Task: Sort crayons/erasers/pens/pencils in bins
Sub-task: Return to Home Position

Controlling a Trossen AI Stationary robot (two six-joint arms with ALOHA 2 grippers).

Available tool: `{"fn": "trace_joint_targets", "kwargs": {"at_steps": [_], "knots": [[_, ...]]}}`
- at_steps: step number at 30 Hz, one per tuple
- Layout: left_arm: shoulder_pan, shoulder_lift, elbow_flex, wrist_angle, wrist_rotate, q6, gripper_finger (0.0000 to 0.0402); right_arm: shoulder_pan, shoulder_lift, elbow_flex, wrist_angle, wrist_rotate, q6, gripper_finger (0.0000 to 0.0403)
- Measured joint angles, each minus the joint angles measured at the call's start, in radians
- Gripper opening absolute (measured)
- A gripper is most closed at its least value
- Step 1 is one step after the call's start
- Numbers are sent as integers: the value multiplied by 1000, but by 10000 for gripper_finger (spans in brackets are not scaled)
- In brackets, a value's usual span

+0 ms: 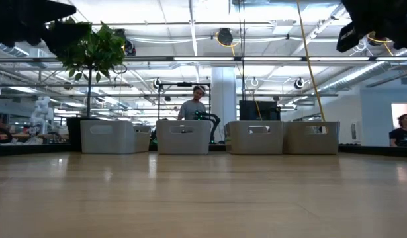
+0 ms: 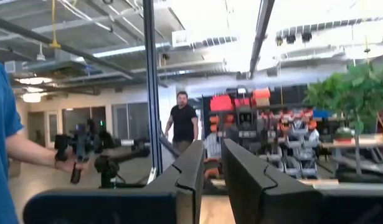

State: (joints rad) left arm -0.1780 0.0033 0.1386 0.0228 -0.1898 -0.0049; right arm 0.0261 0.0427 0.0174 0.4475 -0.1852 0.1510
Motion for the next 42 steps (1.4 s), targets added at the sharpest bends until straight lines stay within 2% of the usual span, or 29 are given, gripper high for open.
{"fn": "trace_joint_targets", "kwargs": {"at_steps": [5,9,11,13,18,23,29,34,38,42], "knots": [[0,0,-130,194,65,-43,250,0,-1,-1,15,0,-6,51],[1,10,-129,167,184,-22,250,0,-1,-2,-3,-1,-31,51],[4,9,-129,209,262,-22,250,0,0,-2,-7,-1,-46,51],[12,9,-128,235,294,-7,250,0,0,-2,-5,-1,-63,51],[63,9,-128,189,195,-30,250,0,1,-2,-19,2,-167,51],[80,9,-128,50,247,-60,250,0,3,-2,-108,3,-219,51],[85,9,-127,-3,143,-39,250,0,2,-2,-139,3,-105,51],[99,9,-127,-6,146,-30,250,0,2,-2,-250,9,-52,51],[100,9,-127,-4,121,-19,250,0,2,-2,-340,33,61,51],[100,9,-127,1,115,-27,250,0,2,-2,-363,30,87,51]]}}
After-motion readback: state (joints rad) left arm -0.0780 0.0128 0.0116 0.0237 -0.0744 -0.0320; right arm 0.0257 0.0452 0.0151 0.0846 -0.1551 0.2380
